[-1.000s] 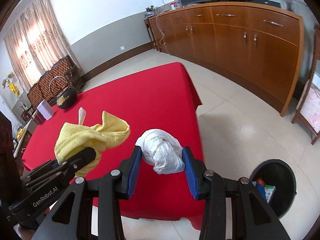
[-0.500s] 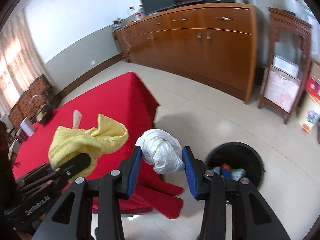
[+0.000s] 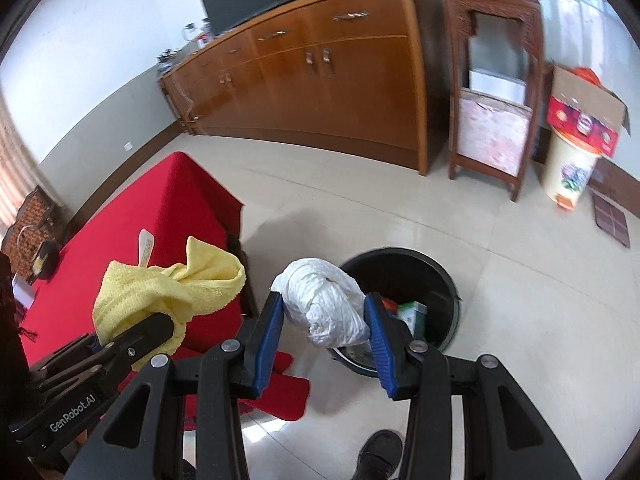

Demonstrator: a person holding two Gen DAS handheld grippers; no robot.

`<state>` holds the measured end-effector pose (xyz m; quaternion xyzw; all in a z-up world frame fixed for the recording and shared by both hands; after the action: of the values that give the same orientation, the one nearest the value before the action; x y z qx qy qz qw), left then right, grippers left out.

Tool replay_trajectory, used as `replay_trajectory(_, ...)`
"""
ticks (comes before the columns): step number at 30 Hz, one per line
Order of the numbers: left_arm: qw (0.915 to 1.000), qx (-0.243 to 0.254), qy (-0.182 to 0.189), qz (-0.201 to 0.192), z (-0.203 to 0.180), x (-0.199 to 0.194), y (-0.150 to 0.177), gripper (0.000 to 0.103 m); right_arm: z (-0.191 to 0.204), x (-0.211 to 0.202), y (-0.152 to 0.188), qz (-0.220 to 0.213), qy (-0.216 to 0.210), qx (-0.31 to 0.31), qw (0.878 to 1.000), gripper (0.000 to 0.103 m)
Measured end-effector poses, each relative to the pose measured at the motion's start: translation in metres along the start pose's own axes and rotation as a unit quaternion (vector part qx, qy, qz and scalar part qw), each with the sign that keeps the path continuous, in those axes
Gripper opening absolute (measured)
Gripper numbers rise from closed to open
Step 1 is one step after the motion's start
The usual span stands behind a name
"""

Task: Collect trash
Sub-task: 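Carry the yellow cloth and white cloth over the black trash bin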

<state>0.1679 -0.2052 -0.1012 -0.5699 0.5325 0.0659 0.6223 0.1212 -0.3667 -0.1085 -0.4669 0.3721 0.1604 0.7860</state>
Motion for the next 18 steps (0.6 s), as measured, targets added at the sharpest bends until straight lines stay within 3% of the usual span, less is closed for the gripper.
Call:
replay_trajectory(9,0.9992,0.014,0.012,0.037,-0.031,0.046,0.004,0.032,-0.056,0.026,-0.001,0.031,0.027,0.035,0.999,0.044)
replay_trajectory(18,0.9981,0.009,0.009,0.061,-0.034,0.083,0.003,0.032,-0.077,0.07,-0.019,0.057,0.038,0.039,0.997,0.044)
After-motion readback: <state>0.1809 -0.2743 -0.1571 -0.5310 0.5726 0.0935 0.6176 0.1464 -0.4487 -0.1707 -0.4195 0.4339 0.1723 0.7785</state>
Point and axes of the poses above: each gripper's, at about its wrist camera, not at the fingertips, and x roughly the way its jaws point, z to its left, y to its underside, the point moved 2 cm from there along x, roughly the way its jaws point, and after that the axes turned 6 degrees about x, right-handed, at the moved point
